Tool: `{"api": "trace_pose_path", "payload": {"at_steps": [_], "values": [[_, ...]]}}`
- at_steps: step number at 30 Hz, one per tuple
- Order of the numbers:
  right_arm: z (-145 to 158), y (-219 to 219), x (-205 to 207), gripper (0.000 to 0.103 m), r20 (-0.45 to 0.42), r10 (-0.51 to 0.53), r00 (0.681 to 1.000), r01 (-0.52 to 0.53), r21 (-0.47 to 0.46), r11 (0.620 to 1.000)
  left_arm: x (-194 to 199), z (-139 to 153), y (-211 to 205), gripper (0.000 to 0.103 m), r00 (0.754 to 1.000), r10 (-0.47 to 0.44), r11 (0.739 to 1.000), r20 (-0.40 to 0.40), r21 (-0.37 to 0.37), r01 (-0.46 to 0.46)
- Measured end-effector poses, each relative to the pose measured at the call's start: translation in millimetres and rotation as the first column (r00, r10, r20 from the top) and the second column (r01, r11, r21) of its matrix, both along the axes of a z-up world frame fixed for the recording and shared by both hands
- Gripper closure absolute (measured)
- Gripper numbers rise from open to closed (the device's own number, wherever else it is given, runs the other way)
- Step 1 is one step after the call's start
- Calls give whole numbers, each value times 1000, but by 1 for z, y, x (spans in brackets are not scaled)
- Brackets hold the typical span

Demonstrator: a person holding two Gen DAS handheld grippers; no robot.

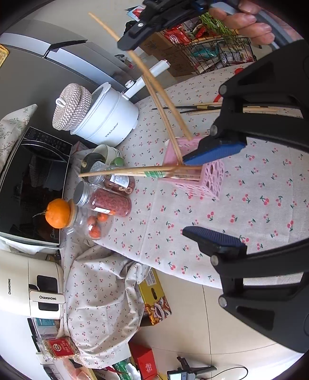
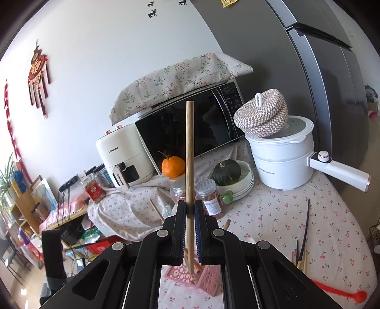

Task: Organize utensils
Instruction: 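Lower the chopstick into the pink basket and open the right gripper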

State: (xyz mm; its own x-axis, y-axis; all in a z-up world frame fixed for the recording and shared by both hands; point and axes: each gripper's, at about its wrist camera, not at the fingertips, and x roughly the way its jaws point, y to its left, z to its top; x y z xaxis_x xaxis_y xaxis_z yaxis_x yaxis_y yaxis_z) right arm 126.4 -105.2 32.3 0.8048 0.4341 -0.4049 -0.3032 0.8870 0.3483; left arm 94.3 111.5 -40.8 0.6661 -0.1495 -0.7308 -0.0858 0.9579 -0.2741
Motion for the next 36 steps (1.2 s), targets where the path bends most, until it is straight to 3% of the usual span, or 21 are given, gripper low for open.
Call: {"api": "trace_pose_path", "payload": {"at_steps": [13, 20, 27, 36], "values": [[-36, 38, 35, 96, 3, -83, 997, 83, -82, 993, -10, 3, 9, 48, 999, -47, 999, -9, -20, 47], [-54, 44, 49, 95, -78, -57, 995, 50, -86, 995, -11, 2, 9, 48, 999, -52, 998, -13, -26, 52], [-24, 32, 38, 61, -15, -30, 999, 29, -59, 998, -9, -3, 11, 47, 998, -46, 998, -33, -39, 45], [15, -14, 12, 45, 16, -35, 999, 36, -39, 999, -10, -4, -1, 38, 997, -67, 997, -34, -33, 66]]}}
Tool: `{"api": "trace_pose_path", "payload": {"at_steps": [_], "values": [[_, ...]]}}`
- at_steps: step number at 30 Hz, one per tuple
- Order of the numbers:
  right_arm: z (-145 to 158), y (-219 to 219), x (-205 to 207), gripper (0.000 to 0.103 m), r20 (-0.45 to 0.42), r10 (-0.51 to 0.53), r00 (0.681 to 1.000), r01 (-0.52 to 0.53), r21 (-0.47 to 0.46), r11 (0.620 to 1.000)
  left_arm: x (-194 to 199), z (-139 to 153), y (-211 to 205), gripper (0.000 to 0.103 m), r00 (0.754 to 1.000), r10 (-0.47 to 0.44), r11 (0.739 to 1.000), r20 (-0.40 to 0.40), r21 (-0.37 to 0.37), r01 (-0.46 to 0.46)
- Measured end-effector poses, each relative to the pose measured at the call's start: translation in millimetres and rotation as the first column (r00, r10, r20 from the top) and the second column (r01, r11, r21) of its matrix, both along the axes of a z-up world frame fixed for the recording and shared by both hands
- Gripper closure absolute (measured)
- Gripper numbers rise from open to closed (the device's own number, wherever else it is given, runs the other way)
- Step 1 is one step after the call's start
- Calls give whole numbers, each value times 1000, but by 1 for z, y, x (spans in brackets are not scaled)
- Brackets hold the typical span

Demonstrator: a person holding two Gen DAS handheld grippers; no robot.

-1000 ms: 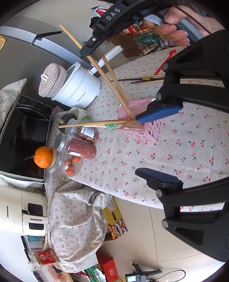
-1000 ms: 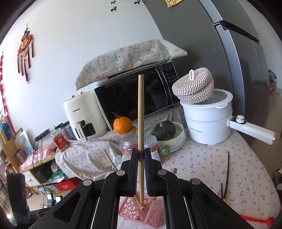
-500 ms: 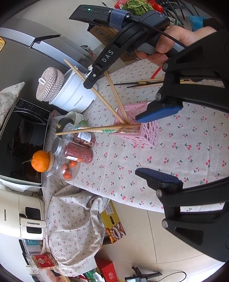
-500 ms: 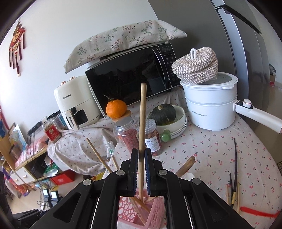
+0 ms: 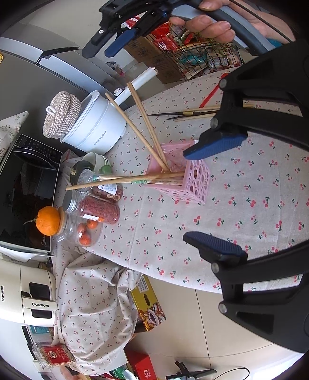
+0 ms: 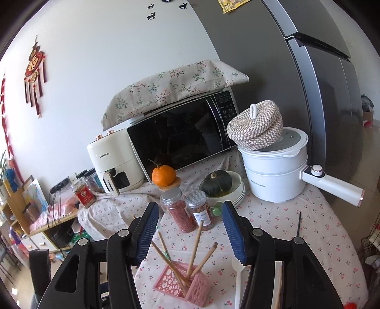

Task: Organize utensils
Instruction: 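Lower the chopstick into the pink basket and open the right gripper, then move both open grippers from the basket to the chopstick pile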

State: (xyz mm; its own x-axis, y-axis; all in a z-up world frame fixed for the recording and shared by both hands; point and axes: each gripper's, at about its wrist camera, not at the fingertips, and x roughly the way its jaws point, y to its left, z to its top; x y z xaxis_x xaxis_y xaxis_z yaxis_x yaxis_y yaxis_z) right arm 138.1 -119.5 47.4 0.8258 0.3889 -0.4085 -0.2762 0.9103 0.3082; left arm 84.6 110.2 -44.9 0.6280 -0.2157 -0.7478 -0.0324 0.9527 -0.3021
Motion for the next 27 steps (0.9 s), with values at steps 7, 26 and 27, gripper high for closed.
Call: {"api": "trace_pose_path", "payload": {"at_steps": [7, 26, 27], "values": [[-10, -37, -17, 37, -78, -24, 997, 22, -28, 999, -3, 0, -22, 26, 999, -40, 999, 6, 17, 40], [-79, -104, -35, 19, -407, -100, 908, 12, -214, 977, -5, -29, -103, 21, 980, -174, 979, -97, 95, 183], [-82, -107, -34, 19, -426, -109, 898, 15, -217, 976, -4, -32, -108, 21, 978, -178, 978, -107, 95, 188]]}}
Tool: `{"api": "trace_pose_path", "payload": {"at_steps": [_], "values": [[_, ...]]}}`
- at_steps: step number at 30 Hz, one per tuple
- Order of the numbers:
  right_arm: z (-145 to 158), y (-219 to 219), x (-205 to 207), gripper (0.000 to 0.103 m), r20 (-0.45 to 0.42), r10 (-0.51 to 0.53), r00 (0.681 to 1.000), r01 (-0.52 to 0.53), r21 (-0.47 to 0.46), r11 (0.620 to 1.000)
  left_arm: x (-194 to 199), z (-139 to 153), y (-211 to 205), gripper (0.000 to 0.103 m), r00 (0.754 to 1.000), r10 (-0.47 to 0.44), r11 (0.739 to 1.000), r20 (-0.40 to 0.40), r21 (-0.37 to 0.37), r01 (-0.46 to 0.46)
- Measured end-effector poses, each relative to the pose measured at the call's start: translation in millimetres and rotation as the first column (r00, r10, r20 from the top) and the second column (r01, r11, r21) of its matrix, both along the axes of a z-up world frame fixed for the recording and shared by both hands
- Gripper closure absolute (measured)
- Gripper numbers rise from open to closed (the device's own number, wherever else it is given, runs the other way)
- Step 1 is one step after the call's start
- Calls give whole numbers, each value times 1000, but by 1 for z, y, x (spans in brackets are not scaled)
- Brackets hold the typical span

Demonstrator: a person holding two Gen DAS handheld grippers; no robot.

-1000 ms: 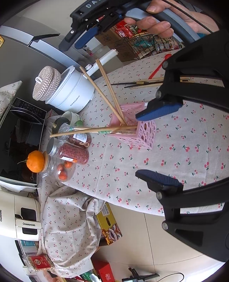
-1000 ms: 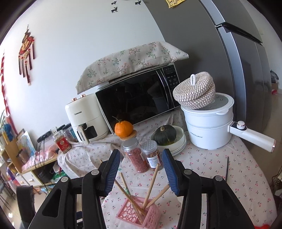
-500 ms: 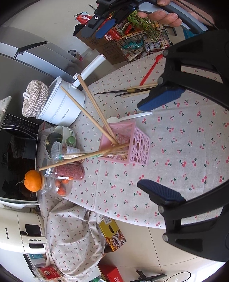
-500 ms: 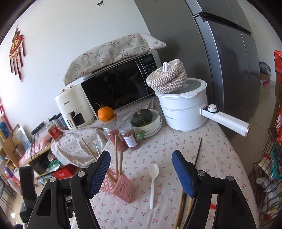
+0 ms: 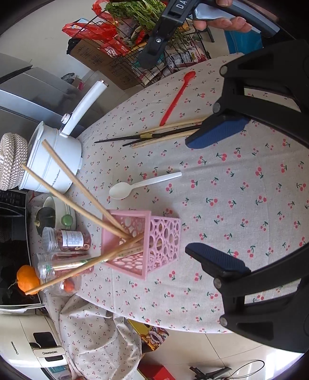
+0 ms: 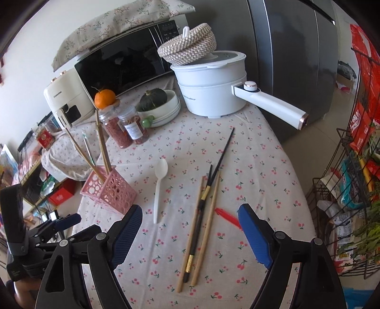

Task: Organize utensils
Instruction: 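Move both open grippers from the basket to the chopstick pile, then close the left gripper on a wooden chopstick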

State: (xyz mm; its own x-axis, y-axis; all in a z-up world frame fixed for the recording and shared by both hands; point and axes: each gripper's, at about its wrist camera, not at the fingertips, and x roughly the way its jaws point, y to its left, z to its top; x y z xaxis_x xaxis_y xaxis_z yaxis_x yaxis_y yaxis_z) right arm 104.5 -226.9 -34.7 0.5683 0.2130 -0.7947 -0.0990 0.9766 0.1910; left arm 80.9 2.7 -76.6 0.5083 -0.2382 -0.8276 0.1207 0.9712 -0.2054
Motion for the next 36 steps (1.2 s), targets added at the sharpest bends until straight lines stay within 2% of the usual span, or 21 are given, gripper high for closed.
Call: {"api": "trace_pose_path", "payload": {"at_steps": [6, 13, 14, 15, 16, 17, 19, 23, 30, 32, 36], "values": [[-20, -25, 7, 19, -101, -48, 994, 46, -16, 999, 8, -17, -28, 22, 998, -28, 1000, -62, 11, 28], [-33, -52, 18, 19, -169, -113, 979, 107, -47, 993, 23, -31, -67, 22, 993, -85, 995, -82, 49, 89], [-34, -57, 20, 19, -175, -123, 977, 116, -50, 992, 27, -34, -73, 25, 991, -96, 994, -92, 39, 100], [-36, -60, 22, 19, -181, -133, 974, 126, -51, 991, 33, -39, -78, 30, 989, -106, 994, -107, 16, 108], [-37, -65, 23, 19, -187, -144, 972, 137, -50, 989, 39, -44, -82, 48, 985, -116, 993, -126, -17, 115], [-39, -69, 25, 19, -195, -154, 969, 148, -46, 988, 47, -51, -86, 73, 981, -125, 992, -151, -52, 118], [-41, -75, 27, 19, -210, -170, 963, 167, -30, 985, 60, -62, -95, 88, 972, -124, 990, -199, -90, 108], [-40, -82, 29, 19, -220, -174, 960, 180, 7, 984, 71, -68, -111, 88, 974, -123, 991, -189, -77, 111], [-42, -83, 35, 19, -228, -174, 958, 182, 11, 983, 82, -75, -126, 88, 968, -119, 993, -220, -21, 117], [-42, -85, 36, 19, -228, -178, 957, 186, 15, 982, 87, -79, -127, 88, 966, -112, 994, -235, -35, 107], [-43, -89, 36, 19, -229, -190, 955, 199, 16, 980, 91, -82, -133, 88, 962, -106, 994, -252, -13, 107]]}}
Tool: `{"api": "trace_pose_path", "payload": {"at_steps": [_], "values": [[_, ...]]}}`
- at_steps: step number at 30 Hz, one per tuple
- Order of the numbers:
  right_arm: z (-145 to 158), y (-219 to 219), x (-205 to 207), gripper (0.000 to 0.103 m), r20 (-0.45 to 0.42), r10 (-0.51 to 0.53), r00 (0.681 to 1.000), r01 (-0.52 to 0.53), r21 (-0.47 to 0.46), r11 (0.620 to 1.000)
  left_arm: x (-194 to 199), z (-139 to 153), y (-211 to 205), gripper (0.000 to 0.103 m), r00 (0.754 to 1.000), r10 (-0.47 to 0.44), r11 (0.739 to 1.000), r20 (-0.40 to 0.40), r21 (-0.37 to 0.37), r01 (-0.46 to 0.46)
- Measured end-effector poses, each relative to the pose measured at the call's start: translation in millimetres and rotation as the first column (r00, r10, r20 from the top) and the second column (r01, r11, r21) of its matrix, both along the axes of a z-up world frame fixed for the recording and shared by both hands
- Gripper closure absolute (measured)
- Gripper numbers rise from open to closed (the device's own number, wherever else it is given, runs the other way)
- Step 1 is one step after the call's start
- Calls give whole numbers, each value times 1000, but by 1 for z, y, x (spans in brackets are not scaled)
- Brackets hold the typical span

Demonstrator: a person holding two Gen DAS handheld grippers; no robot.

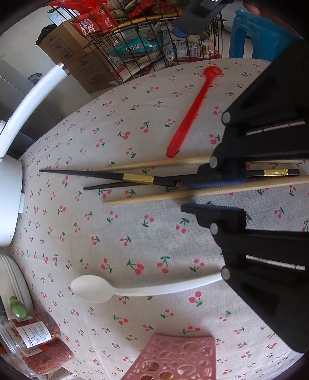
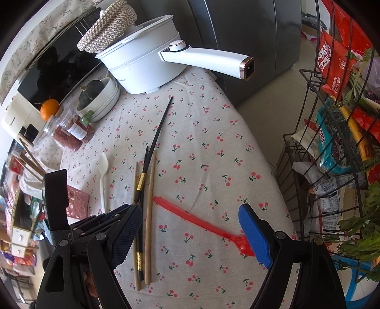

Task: Organize utensils
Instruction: 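Close the left gripper on a wooden chopstick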

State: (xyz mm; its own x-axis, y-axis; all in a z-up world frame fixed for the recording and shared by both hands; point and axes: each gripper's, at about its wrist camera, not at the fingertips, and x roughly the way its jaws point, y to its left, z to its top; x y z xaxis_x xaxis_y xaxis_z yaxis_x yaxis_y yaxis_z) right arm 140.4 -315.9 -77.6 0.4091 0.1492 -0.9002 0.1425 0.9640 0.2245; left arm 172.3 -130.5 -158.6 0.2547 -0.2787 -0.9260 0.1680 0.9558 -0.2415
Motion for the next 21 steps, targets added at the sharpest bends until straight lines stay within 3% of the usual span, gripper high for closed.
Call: {"api": "trace_pose_path", "payload": {"at_steps": [6, 7, 10, 15, 21], "values": [[-3, -5, -2, 19, -14, -23, 1000, 23, 9, 1000, 8, 1, -7, 88, 999, -40, 998, -37, 54, 42], [-3, -6, -3, 19, -16, -24, 1000, 25, 10, 1000, 8, 1, -8, 93, 998, -50, 996, -38, 71, 52], [-4, -7, -4, 19, -23, -26, 999, 27, 19, 999, 9, 1, -5, 95, 998, -51, 996, -36, 66, 53], [-7, -5, -4, 19, -32, -29, 999, 30, 14, 999, -8, 19, 18, 95, 999, -43, 999, 32, 22, 42], [-11, 4, -2, 19, -47, -22, 999, 23, 5, 1000, -38, 62, 45, 95, 983, -75, 997, 169, 5, 75]]}}
